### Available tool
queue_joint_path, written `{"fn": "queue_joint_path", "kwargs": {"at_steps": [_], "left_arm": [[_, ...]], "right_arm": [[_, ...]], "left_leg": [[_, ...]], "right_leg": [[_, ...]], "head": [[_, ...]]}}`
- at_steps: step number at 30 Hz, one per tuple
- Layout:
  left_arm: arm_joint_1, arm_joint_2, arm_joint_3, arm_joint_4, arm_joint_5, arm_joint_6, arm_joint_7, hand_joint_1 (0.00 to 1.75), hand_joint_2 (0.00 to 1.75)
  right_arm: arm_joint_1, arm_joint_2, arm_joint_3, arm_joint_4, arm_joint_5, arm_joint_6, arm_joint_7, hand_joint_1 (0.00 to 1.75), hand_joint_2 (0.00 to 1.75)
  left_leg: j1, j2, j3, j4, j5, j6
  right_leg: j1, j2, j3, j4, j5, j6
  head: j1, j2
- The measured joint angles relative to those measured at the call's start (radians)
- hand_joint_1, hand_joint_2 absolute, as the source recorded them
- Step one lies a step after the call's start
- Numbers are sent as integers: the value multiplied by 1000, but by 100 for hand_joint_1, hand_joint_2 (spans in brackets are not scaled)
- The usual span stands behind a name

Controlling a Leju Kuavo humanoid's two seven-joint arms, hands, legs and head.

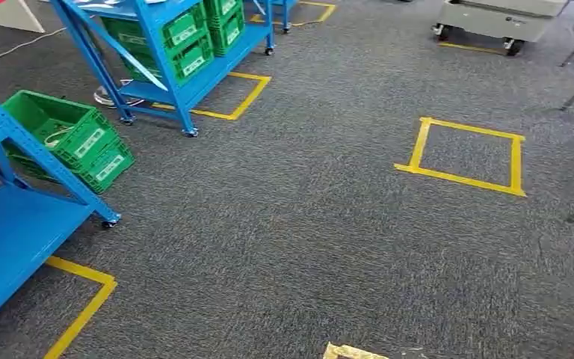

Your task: Take the parts from the cabinet and place them on the table.

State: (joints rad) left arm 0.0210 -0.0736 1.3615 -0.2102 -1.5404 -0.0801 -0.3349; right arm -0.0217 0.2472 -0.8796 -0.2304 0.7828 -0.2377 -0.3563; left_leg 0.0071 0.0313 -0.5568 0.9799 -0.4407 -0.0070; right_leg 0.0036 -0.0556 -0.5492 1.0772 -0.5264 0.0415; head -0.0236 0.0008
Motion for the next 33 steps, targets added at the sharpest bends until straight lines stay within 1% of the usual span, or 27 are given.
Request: {"fn": "queue_joint_path", "kwargs": {"at_steps": [1,3,4,5,6,7,8,9,11,13,14,15,16,17,18,19,20,22,23,24,25,26,28,29,30,31,33], "left_arm": [[-4,-2,-2,0,-1,0,-2,0,0],[-6,-5,-9,0,-3,4,-4,0,0],[-3,-7,-11,0,-3,7,-8,0,0],[2,-9,-13,0,-4,8,-12,0,0],[5,-11,-15,0,-4,8,-19,0,0],[8,-11,-17,0,-4,8,-26,0,0],[8,-11,-18,0,-3,8,-34,0,0],[7,-11,-19,0,-3,6,-39,0,0],[6,-8,-18,0,0,6,-43,0,0],[13,-10,-15,0,9,7,-41,0,0],[13,-11,-11,0,16,11,-34,0,0],[15,-17,-8,0,25,15,-27,0,0],[12,-20,-3,0,34,21,-21,0,0],[7,-24,1,0,37,24,-16,0,0],[2,-28,5,0,41,27,-15,0,0],[2,-32,7,0,44,28,-14,0,0],[4,-36,11,0,45,28,-13,0,0],[8,-39,16,0,45,28,-11,0,0],[8,-39,19,0,46,29,-11,0,0],[6,-40,20,0,46,29,-11,0,0],[0,-42,20,0,46,29,-11,0,0],[-4,-43,20,0,46,29,-11,0,0],[3,-46,21,0,46,29,-11,0,0],[6,-48,21,0,46,30,-11,0,0],[8,-52,21,0,46,29,-11,0,0],[7,-51,21,-1,46,30,-10,0,0],[0,-51,21,-1,46,30,-10,0,0]], "right_arm": [[2,0,-3,0,0,0,0,0,0],[9,0,-15,0,-11,-16,0,0,0],[12,2,-23,0,-18,-31,-2,0,0],[15,3,-28,0,-22,-43,-4,0,0],[17,6,-35,0,-25,-52,-5,0,0],[19,7,-41,0,-27,-54,-4,0,0],[20,8,-46,0,-26,-54,-3,0,0],[21,10,-48,0,-22,-53,3,0,0],[21,12,-52,0,-11,-50,12,0,0],[21,12,-53,0,9,-48,28,0,0],[21,12,-53,0,19,-48,28,0,0],[20,12,-54,0,29,-48,25,0,0],[20,12,-54,0,39,-48,20,0,0],[22,11,-54,0,44,-48,19,0,0],[24,11,-54,0,47,-48,18,0,0],[25,10,-54,0,50,-48,18,0,0],[25,9,-54,0,52,-48,18,0,0],[22,8,-55,0,52,-48,18,0,0],[21,8,-54,0,52,-48,18,0,0],[21,8,-54,0,52,-48,17,0,0],[22,8,-54,0,52,-48,16,0,0],[22,8,-55,0,52,-48,16,0,0],[19,8,-54,0,52,-48,16,0,0],[17,8,-54,0,52,-48,16,0,0],[16,8,-54,0,53,-48,15,0,0],[16,8,-54,0,52,-48,14,0,0],[21,8,-54,0,53,-48,14,0,0]], "left_leg": [[0,-14,-2,0,1,7],[-1,-46,-5,0,2,10],[-1,-60,-5,0,3,10],[-1,-75,-4,0,3,10],[-1,-89,-4,1,3,10],[0,-106,-2,1,5,7],[2,-120,-2,1,5,4],[1,-129,-4,1,7,-2],[0,-150,-13,5,11,-15],[5,-167,-20,-2,19,-28],[6,-168,-20,1,15,-31],[-1,-112,-29,24,-7,-34],[-2,-77,-56,79,-46,-37],[-2,-58,-96,161,-90,-40],[-1,-49,-135,245,-126,-42],[-1,-44,-161,302,-143,-42],[-1,-43,-162,307,-133,-42],[-2,-37,-102,205,-63,-38],[-3,-16,-47,109,-19,-35],[-8,46,0,35,0,-29],[-16,56,11,-4,-11,-27],[-13,41,4,3,-7,-17],[-17,18,0,3,-10,-9],[-11,6,5,-2,-5,-1],[-6,-3,6,-3,-2,3],[-4,-13,5,-3,-1,8],[-3,-41,1,-3,1,15]], "right_leg": [[-2,34,-29,69,-39,2],[-3,51,-102,220,-110,4],[-3,51,-122,254,-115,2],[-2,52,-122,242,-96,0],[-3,55,-102,192,-58,-3],[-4,64,-62,102,-5,-6],[-6,87,-17,9,40,-9],[-12,141,4,-43,39,-9],[-11,127,8,-52,42,-10],[-6,110,7,-49,46,-23],[-14,95,8,-57,52,-32],[-12,86,7,-59,54,-37],[-11,75,6,-59,54,-43],[-8,59,5,-59,54,-44],[-6,42,3,-59,53,-45],[-5,26,2,-59,52,-46],[-4,13,2,-59,52,-46],[-4,-10,4,-59,51,-46],[-4,-23,8,-59,49,-43],[0,-31,11,-59,47,-40],[8,-43,9,-50,40,-31],[9,-53,6,-55,40,-27],[7,-78,21,-61,39,-20],[8,-86,25,-60,34,-13],[4,-34,19,-43,20,-1],[1,14,-3,8,-14,3],[-2,46,-80,173,-93,7]], "head": [[1,0],[2,0],[2,0],[2,0],[2,0],[2,0],[2,0],[3,0],[1,0],[1,0],[2,0],[-3,0],[-13,0],[-13,0],[-13,0],[-13,0],[-13,0],[-13,0],[-13,0],[-13,0],[-17,0],[-13,0],[-8,0],[-13,0],[-7,0],[2,0],[5,0]]}}
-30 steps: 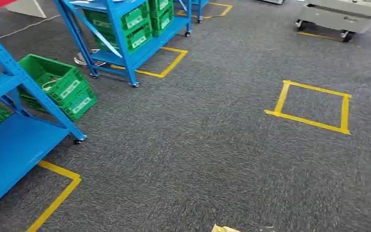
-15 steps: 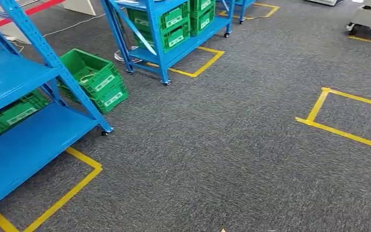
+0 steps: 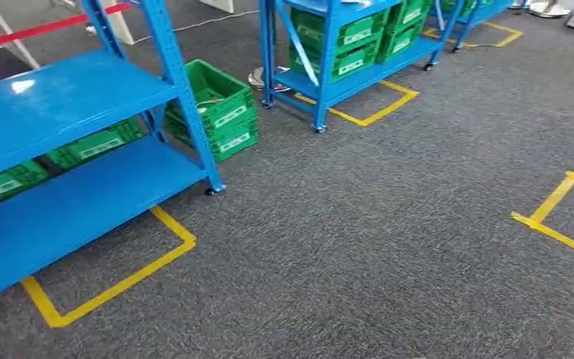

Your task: Take the parts from the cabinet and place them on the table.

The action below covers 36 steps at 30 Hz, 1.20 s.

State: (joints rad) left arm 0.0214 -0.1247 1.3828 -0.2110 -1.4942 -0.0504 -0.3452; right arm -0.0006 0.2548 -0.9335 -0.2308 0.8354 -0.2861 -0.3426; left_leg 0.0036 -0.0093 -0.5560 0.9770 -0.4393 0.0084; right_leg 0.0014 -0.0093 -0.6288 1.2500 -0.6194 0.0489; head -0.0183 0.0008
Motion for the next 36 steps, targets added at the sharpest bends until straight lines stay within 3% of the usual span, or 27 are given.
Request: {"fn": "queue_joint_path", "kwargs": {"at_steps": [1,2,3,5,6,7,11,12,13,14,16,17,18,20,21,22,23,24,26,27,28,29,31,32,34,35,36], "left_arm": [[0,0,0,0,1,0,0,0,0],[1,-2,3,0,2,2,3,0,0],[3,-4,8,0,3,5,7,0,0],[3,-9,14,0,3,9,13,0,0],[2,-11,15,0,2,10,16,0,0],[1,-11,16,0,1,10,18,0,0],[7,-11,18,0,-13,8,19,0,0],[10,-11,18,0,-22,5,15,0,0],[10,-11,18,0,-24,3,5,0,0],[6,-11,18,0,-24,2,-4,0,0],[-1,-6,19,0,-19,-3,-16,0,0],[-1,-2,24,0,-14,-4,-17,0,0],[1,1,29,0,-13,-4,-17,0,0],[3,4,39,0,-5,3,-13,0,0],[1,4,44,0,0,7,-10,0,0],[-1,3,47,0,2,13,-8,0,0],[-9,2,50,0,3,18,-7,0,0],[-11,-2,54,0,3,23,-6,0,0],[-3,-7,63,0,5,31,-6,0,0],[-1,-12,67,0,7,33,-5,0,0],[0,-13,71,0,9,35,-5,0,0],[-4,-12,74,0,11,40,-2,0,0],[-9,-14,76,-1,13,44,-2,0,0],[-9,-15,77,-1,13,45,-2,0,0],[-6,-19,83,-1,13,48,-2,0,0],[-5,-22,85,-1,14,50,-2,0,0],[-6,-24,87,-1,14,51,-2,0,0]], "right_arm": [[2,0,0,0,2,0,0,0,0],[3,0,0,0,7,0,-2,0,0],[3,0,0,0,10,0,-2,0,0],[1,0,2,0,17,1,-2,0,0],[1,0,3,0,23,3,-2,0,0],[1,0,3,1,27,5,-2,0,0],[1,0,4,1,36,10,-4,0,0],[1,-1,3,0,34,21,-5,0,0],[2,-1,3,0,35,31,-5,0,0],[6,-3,3,0,38,41,-2,0,0],[17,-7,3,0,53,54,5,0,0],[20,-11,3,0,64,58,6,0,0],[22,-13,2,0,74,60,5,0,0],[20,-14,2,0,86,63,1,0,0],[20,-15,3,0,93,63,-1,0,0],[21,-16,3,0,99,65,-2,0,0],[23,-16,3,0,106,67,-3,0,0],[23,-17,3,0,112,68,-4,0,0],[20,-17,4,-1,123,69,-6,0,0],[20,-17,5,-2,127,70,-8,0,0],[20,-17,6,-2,132,70,-11,0,0],[22,-17,8,-2,135,70,-13,0,0],[27,-17,10,-2,142,71,-15,0,0],[29,-17,10,-2,143,71,-16,0,0],[31,-17,11,-2,144,73,-19,0,0],[30,-17,11,-2,145,74,-20,0,0],[30,-17,11,-3,145,74,-21,0,0]], "left_leg": [[0,-14,-1,0,0,0],[0,-30,0,0,0,0],[0,-43,0,1,1,-1],[2,-73,4,1,2,-5],[4,-86,4,2,2,-10],[-2,-96,-2,8,2,-18],[9,-142,-17,-1,17,-45],[6,-102,-21,9,6,-47],[1,-50,-41,47,-26,-51],[2,-25,-75,116,-66,-55],[3,-6,-149,268,-131,-59],[4,-3,-169,310,-136,-60],[4,-2,-160,298,-116,-60],[4,11,-90,170,-36,-57],[3,37,-43,88,-2,-54],[-1,94,-8,30,6,-52],[-3,84,-2,6,-3,-44],[-3,75,-8,9,-2,-39],[-5,52,-10,9,-4,-29],[4,42,-5,3,2,-21],[5,35,-5,3,3,-18],[6,22,-7,3,5,-13],[5,-6,-9,4,5,-8],[4,-19,-9,4,5,-8],[5,-48,-6,4,6,-8],[6,-64,-5,5,7,-11],[7,-78,-4,5,7,-14]], "right_leg": [[0,4,-31,62,-20,1],[0,5,-46,84,-15,0],[-1,6,-36,56,14,-1],[-5,21,36,-103,108,-3],[-12,68,80,-194,146,-1],[-19,120,91,-226,129,-2],[-12,73,92,-228,139,-31],[-15,57,95,-233,143,-38],[-14,46,95,-235,144,-45],[-12,30,93,-235,143,-49],[-8,-6,92,-235,141,-52],[-7,-23,92,-235,140,-54],[-8,-36,93,-235,139,-54],[-8,-57,97,-235,136,-51],[-8,-66,101,-235,134,-46],[0,-74,103,-234,129,-40],[7,-85,95,-227,122,-33],[8,-97,100,-232,122,-29],[6,-120,118,-237,120,-21],[1,-91,112,-230,112,-11],[0,-34,104,-202,90,-5],[-2,-9,76,-136,51,-3],[-3,5,-3,29,-20,0],[-3,5,-29,74,-27,1],[-3,7,-19,29,27,-1],[-5,15,19,-57,81,-3],[-8,40,62,-152,127,-5]], "head": [[0,0],[1,0],[0,0],[0,0],[1,0],[1,0],[-1,0],[-2,0],[-14,0],[-18,0],[-17,0],[-18,0],[-17,0],[-18,0],[-18,0],[-19,0],[-21,0],[-11,0],[-12,0],[-13,0],[-5,0],[-3,0],[-3,0],[-3,0],[-3,0],[-4,0],[-3,0]]}}
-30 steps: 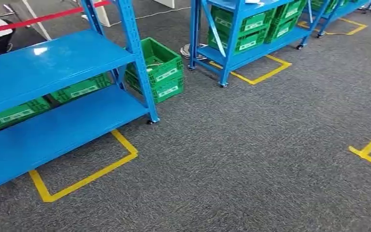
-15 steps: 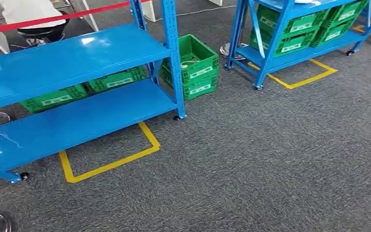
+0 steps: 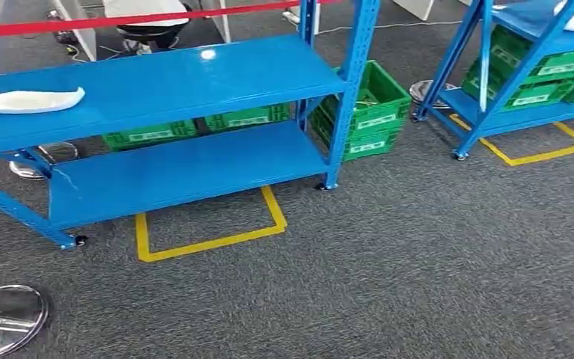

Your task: Take the parts from the cabinet and place them on the table.

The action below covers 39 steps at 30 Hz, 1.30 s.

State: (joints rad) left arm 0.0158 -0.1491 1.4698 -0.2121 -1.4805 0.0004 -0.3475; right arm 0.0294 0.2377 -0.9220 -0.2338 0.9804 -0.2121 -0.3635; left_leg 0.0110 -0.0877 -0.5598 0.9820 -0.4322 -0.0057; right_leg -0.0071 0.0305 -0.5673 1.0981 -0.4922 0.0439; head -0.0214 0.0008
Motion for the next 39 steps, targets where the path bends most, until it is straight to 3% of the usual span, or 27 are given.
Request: {"fn": "queue_joint_path", "kwargs": {"at_steps": [1,2,5,6,7,8,9,11,12,14,16,17,21,23,24,26,28,29,30,31,32,33,34,35,36,37,39], "left_arm": [[0,0,2,0,0,0,0,0,0],[-2,0,3,-1,0,0,0,0,0],[4,-1,4,-2,0,1,-3,0,0],[5,0,5,-3,-1,2,-6,0,0],[6,-2,5,-3,-1,4,-8,0,0],[4,-4,5,-3,-5,6,-10,0,0],[-1,-6,5,-3,-8,8,-12,0,0],[-3,-6,8,-4,-15,13,-18,0,0],[1,-6,10,-4,-16,14,-19,0,0],[8,-6,13,-4,-18,15,-22,0,0],[9,-6,13,-5,-20,16,-26,0,0],[7,-7,13,-5,-24,16,-28,0,0],[9,-11,14,-5,-29,16,-36,0,0],[13,-10,15,-7,-29,16,-37,0,0],[12,-10,17,-8,-29,16,-39,0,0],[14,-10,19,-10,-32,16,-39,0,0],[19,-11,19,-10,-34,14,-40,0,0],[20,-11,19,-10,-34,14,-41,0,0],[20,-11,20,-10,-34,13,-41,0,0],[23,-11,20,-10,-34,12,-41,0,0],[19,-10,22,-12,-34,11,-41,0,0],[20,-9,24,-13,-34,11,-42,0,0],[20,-10,25,-13,-34,10,-42,0,0],[18,-10,26,-13,-34,10,-42,0,0],[13,-10,26,-13,-34,10,-42,0,0],[6,-10,26,-13,-34,10,-42,0,0],[6,-10,26,-13,-34,10,-42,0,0]], "right_arm": [[0,0,0,0,0,0,0,0,0],[0,0,1,0,0,1,-1,0,0],[-1,1,1,-1,-4,8,-3,0,0],[-2,3,1,-3,-6,16,-5,0,0],[-1,3,0,-7,-9,23,-7,0,0],[0,6,0,-9,-8,28,-9,0,0],[3,7,-2,-11,-4,30,-9,0,0],[12,8,-6,-17,8,35,-9,0,0],[14,9,-9,-18,13,35,-9,0,0],[14,11,-14,-23,22,36,-10,0,0],[12,17,-22,-26,33,36,-11,0,0],[10,19,-26,-26,37,36,-11,0,0],[8,21,-31,-32,45,37,-16,0,0],[5,22,-35,-34,49,37,-18,0,0],[5,22,-37,-35,50,37,-18,0,0],[10,22,-43,-36,51,37,-18,0,0],[16,23,-47,-36,55,36,-18,0,0],[17,23,-50,-37,56,35,-19,0,0],[19,23,-52,-37,58,34,-19,0,0],[25,23,-52,-37,58,34,-19,0,0],[31,26,-53,-37,58,34,-19,0,0],[30,26,-53,-37,58,34,-17,0,0],[28,27,-54,-37,58,34,-18,0,0],[25,29,-54,-40,59,34,-18,0,0],[19,30,-54,-41,59,33,-19,0,0],[16,31,-54,-43,59,33,-19,0,0],[16,31,-54,-43,59,33,-19,0,0]], "left_leg": [[-1,-10,-2,1,1,-6],[-5,-22,-8,8,0,-13],[4,-42,-12,-6,-2,-33],[4,-35,-11,-1,-6,-37],[4,16,-20,21,-16,-39],[4,50,-47,74,-45,-43],[5,67,-90,152,-81,-48],[5,76,-180,307,-126,-53],[4,76,-193,318,-112,-53],[4,76,-156,227,-30,-47],[-1,85,-80,63,58,-34],[-9,94,-60,32,27,-29],[-3,84,-33,10,3,-7],[-1,86,0,-6,-13,3],[-1,85,11,-7,-25,7],[-1,80,43,-8,-54,9],[0,70,88,-8,-88,8],[1,65,114,-8,-106,5],[2,57,138,-8,-125,0],[3,55,156,-8,-146,-5],[1,51,169,0,-168,-9],[0,42,180,-6,-182,-13],[4,40,193,-22,-197,-23],[6,38,208,-16,-179,-35],[6,38,197,8,-158,-38],[6,46,167,68,-130,-44],[6,46,167,68,-130,-44]], "right_leg": [[-7,52,25,-59,7,0],[-10,62,28,-73,1,-2],[1,35,27,-73,-4,-25],[-6,26,38,-79,0,-34],[-5,22,40,-80,-3,-41],[-5,14,44,-80,-6,-46],[-4,5,48,-80,-10,-48],[-1,-15,53,-80,-23,-49],[0,-22,62,-80,-30,-48],[-1,-26,85,-80,-48,-45],[-2,-32,110,-81,-69,-38],[6,-34,116,-80,-83,-29],[5,-35,150,-81,-64,-4],[4,-34,60,59,-30,2],[4,-33,1,140,-39,2],[4,-33,-86,221,-130,3],[4,-33,-132,203,-203,6],[3,-33,-139,163,-201,7],[1,-30,-139,109,-160,9],[-5,-18,-140,45,-52,17],[-12,-1,-155,-16,100,20],[-7,-11,-146,-5,91,0],[1,-10,-129,-2,75,-10],[2,-14,-121,-10,66,-20],[1,-15,-102,-14,62,-30],[-3,-16,-90,-22,56,-34],[-3,-16,-90,-22,56,-34]], "head": [[0,0],[-2,0],[-1,0],[-1,0],[-5,0],[-16,0],[-16,0],[-16,0],[-15,0],[-16,0],[-16,0],[-16,0],[-14,0],[-4,0],[-4,0],[0,0],[0,0],[1,0],[1,0],[3,0],[9,0],[10,0],[2,-1],[4,0],[9,0],[3,1],[3,1]]}}
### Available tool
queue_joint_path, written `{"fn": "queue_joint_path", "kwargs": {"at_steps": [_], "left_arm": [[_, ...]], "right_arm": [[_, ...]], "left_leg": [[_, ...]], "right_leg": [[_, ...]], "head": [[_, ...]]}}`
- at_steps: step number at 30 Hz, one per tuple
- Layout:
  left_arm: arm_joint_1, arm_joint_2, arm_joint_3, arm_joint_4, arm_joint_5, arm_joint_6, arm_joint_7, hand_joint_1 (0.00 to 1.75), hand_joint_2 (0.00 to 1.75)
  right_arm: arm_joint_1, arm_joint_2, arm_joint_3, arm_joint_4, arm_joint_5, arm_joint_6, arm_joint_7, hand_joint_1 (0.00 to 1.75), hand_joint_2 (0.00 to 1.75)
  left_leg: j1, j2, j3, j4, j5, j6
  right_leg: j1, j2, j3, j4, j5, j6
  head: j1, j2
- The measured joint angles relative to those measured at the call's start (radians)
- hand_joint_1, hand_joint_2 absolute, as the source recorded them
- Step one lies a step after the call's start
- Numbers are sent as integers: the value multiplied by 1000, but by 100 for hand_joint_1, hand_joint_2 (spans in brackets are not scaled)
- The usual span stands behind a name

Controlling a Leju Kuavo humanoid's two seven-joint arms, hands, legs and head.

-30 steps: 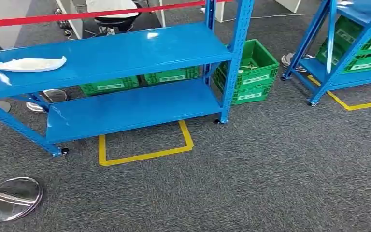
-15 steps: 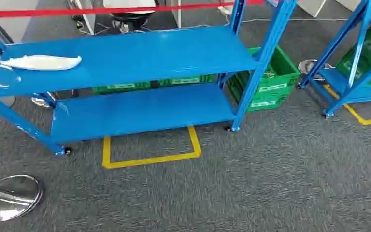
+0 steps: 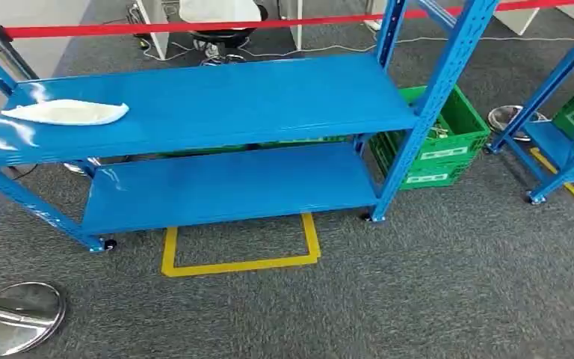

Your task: Take the parts from the cabinet and place them on the table.

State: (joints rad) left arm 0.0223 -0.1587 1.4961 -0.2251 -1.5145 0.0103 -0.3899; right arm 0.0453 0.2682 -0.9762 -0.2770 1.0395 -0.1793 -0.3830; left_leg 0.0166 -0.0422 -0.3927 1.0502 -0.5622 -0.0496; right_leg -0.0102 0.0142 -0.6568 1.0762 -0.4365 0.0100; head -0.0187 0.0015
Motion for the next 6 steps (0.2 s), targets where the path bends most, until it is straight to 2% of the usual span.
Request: {"fn": "queue_joint_path", "kwargs": {"at_steps": [2,3,4,5,6], "left_arm": [[-1,0,0,0,0,0,0,0,0],[-8,-3,0,0,0,-2,-1,0,0],[-2,-2,1,0,0,-2,-1,0,0],[8,-1,3,0,1,-2,0,0,0],[9,-1,4,0,3,-1,1,0,0]], "right_arm": [[0,0,0,-1,1,0,0,0,0],[-1,0,0,-2,2,0,0,0,0],[-1,2,0,-2,7,-3,0,0,0],[0,3,-1,-2,15,-4,0,0,0],[0,5,-1,-2,19,-5,0,0,0]], "left_leg": [[-1,3,-8,16,8,-1],[-2,22,-73,117,44,-5],[-4,30,-196,236,-27,-7],[-10,30,-274,229,-171,1],[-14,31,-289,199,-187,11]], "right_leg": [[0,-2,4,-1,-3,-1],[0,-12,30,-13,-17,-8],[2,-24,88,-34,-46,-14],[2,-35,163,-58,-80,-14],[2,-40,195,-68,-93,-12]], "head": [[-1,0],[-13,-1],[-11,0],[-14,-1],[-18,0]]}}
